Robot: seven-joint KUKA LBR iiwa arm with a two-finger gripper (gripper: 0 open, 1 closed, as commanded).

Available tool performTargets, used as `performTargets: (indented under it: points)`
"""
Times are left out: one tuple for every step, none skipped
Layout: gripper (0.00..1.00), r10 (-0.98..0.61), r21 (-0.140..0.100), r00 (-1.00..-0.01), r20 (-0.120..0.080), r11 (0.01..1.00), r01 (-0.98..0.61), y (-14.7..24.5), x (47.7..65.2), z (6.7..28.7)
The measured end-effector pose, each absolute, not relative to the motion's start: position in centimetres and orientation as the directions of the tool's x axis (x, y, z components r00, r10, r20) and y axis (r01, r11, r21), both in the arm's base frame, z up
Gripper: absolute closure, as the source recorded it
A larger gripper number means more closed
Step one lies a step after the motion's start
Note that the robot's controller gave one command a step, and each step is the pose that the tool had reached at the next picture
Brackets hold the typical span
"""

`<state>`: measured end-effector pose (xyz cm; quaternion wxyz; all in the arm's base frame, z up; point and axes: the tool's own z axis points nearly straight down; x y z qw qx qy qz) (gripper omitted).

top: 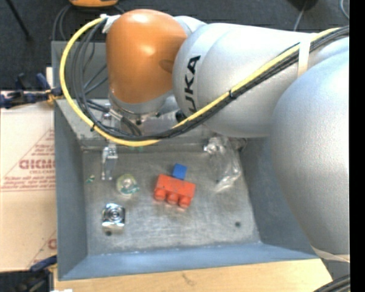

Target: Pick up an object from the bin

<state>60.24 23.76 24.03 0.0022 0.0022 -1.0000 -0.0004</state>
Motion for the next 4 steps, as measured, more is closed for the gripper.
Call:
performTargets:
  points:
    - [0.00,-0.239,-0.002,-0.971,0.005,0.971,-0.239,19.5,56.2,10.5]
    - [0.00,-0.529,-0.001,-0.848,-0.007,0.849,-0.529,23.1,53.5,7.3]
    - [1.00,-0.525,0.001,-0.851,-0.011,0.851,-0.525,23.2,53.6,7.6]
    - [1.00,-0.593,-0.004,-0.805,-0.012,0.805,-0.593,22.9,54.5,27.5]
